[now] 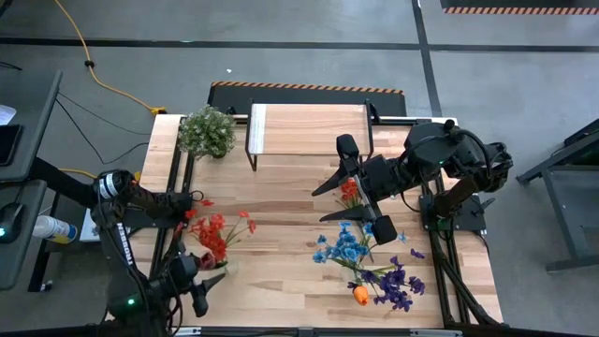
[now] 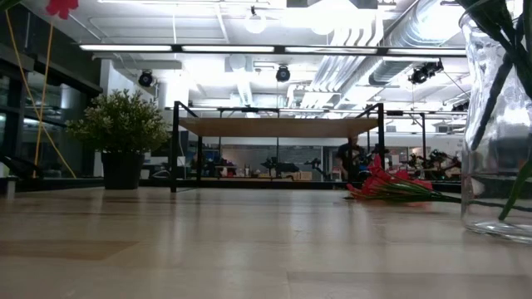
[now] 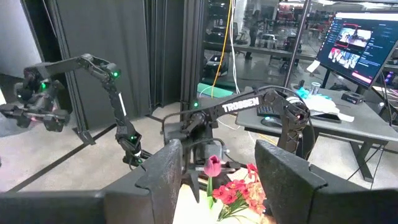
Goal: Pick and place flowers into a vace then onto a shelf
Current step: Put the red flower into the left transparent vase, then put the orange flowers into the left transparent vase
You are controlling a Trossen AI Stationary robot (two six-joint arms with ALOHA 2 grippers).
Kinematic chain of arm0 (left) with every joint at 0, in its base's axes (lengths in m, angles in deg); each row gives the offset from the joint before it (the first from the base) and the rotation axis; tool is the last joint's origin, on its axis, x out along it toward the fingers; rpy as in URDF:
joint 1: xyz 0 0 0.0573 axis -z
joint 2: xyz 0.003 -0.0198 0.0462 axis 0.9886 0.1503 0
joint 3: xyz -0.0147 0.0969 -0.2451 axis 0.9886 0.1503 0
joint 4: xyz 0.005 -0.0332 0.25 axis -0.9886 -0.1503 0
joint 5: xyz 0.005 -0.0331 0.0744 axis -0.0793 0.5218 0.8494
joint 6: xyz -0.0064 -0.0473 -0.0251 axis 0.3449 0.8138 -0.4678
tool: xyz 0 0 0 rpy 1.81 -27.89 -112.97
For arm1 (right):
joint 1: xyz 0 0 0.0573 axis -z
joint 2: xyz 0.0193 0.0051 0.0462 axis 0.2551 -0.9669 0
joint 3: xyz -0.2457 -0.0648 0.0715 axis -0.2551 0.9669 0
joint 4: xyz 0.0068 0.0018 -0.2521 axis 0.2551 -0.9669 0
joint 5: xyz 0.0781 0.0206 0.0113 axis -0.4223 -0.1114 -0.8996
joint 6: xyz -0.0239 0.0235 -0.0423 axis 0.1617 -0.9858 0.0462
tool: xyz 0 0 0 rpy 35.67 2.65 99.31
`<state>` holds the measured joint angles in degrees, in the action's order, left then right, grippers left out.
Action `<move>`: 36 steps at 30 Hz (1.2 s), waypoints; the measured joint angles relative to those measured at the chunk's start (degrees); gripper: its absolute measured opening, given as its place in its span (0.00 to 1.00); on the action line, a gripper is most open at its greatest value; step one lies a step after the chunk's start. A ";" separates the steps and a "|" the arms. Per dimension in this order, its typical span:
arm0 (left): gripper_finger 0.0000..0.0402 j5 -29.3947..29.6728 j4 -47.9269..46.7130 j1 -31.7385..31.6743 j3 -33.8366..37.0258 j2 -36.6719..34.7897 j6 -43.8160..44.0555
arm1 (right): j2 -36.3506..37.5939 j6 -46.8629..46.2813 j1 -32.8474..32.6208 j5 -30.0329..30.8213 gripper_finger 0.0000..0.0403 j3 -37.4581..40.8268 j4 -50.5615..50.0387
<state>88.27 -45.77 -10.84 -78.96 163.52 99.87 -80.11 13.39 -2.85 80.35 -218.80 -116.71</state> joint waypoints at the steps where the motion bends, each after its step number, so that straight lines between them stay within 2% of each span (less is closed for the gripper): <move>1: 0.59 -0.29 0.05 0.00 -0.98 0.00 -1.67 | 0.00 -0.02 0.00 0.00 0.48 -0.02 0.00; 6: 0.62 -3.27 0.00 0.00 -5.52 -0.02 -7.82 | 0.00 -0.02 0.00 -0.02 0.48 -0.02 0.00; 13: 0.61 -3.63 -0.05 0.00 -8.17 -0.02 -12.96 | 0.00 -0.02 0.01 -0.02 0.48 -0.01 -0.02; 29: 0.62 -5.22 2.29 0.00 -8.20 -0.02 -13.15 | 0.01 -0.04 0.00 0.16 0.48 0.00 -4.32; 36: 0.62 -5.08 1.92 0.07 -12.17 0.00 -14.76 | 0.00 -1.70 0.00 7.33 0.48 -0.01 -10.93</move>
<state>83.19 -43.85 -10.77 -91.13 163.52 85.11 -80.11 11.68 -2.85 87.68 -218.81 -127.64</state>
